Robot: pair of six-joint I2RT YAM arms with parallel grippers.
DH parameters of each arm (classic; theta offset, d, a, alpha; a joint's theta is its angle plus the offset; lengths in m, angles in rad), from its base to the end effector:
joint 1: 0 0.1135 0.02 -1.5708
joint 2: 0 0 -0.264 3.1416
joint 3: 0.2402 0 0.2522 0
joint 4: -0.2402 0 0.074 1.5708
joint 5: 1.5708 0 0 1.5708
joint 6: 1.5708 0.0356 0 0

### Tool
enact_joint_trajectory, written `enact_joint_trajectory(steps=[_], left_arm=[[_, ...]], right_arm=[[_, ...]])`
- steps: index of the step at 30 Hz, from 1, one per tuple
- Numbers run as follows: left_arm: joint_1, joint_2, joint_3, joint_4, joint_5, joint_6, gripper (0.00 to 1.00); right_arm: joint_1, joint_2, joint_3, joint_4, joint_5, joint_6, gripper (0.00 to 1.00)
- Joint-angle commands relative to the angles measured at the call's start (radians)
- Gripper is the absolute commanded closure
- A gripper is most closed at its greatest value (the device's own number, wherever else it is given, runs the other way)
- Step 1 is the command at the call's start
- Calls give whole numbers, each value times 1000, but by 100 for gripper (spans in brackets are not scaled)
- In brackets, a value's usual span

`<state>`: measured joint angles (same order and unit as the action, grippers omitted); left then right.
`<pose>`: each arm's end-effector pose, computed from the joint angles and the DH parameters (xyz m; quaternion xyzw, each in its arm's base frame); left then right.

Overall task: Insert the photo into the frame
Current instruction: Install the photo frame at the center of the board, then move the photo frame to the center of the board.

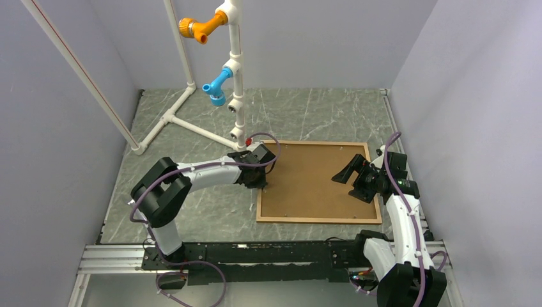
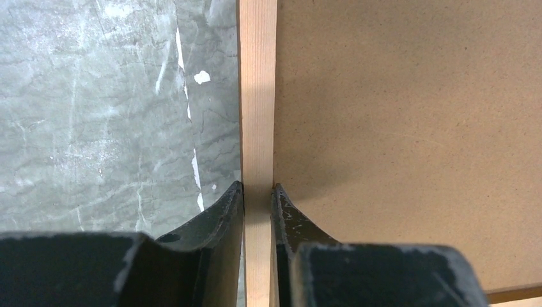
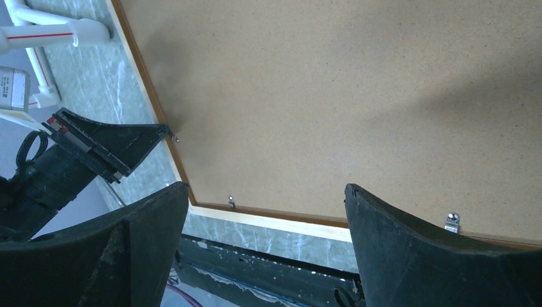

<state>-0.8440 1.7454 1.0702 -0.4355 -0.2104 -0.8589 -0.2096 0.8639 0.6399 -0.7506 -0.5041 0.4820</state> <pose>0.2334 -0.2513 0.1697 -0.0311 0.9681 -0.1032 0.2263 0.1598 -0.0164 0.2313 0.2449 0.8957 0.2748 0.2494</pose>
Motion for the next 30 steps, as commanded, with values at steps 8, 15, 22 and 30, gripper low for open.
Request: enact_joint_trajectory(steps=[8, 15, 22, 30], left_arm=[[-9, -56, 26, -78, -7, 27, 59], [-12, -75, 26, -68, 17, 24, 40], [-27, -56, -4, -56, 30, 6, 45], [-109, -85, -70, -58, 12, -41, 50]], right_arm=[[2, -10, 1, 37, -14, 6, 6], [2, -6, 4, 38, -14, 4, 6], [2, 1, 6, 44, -17, 5, 6], [2, -2, 8, 43, -17, 6, 6]])
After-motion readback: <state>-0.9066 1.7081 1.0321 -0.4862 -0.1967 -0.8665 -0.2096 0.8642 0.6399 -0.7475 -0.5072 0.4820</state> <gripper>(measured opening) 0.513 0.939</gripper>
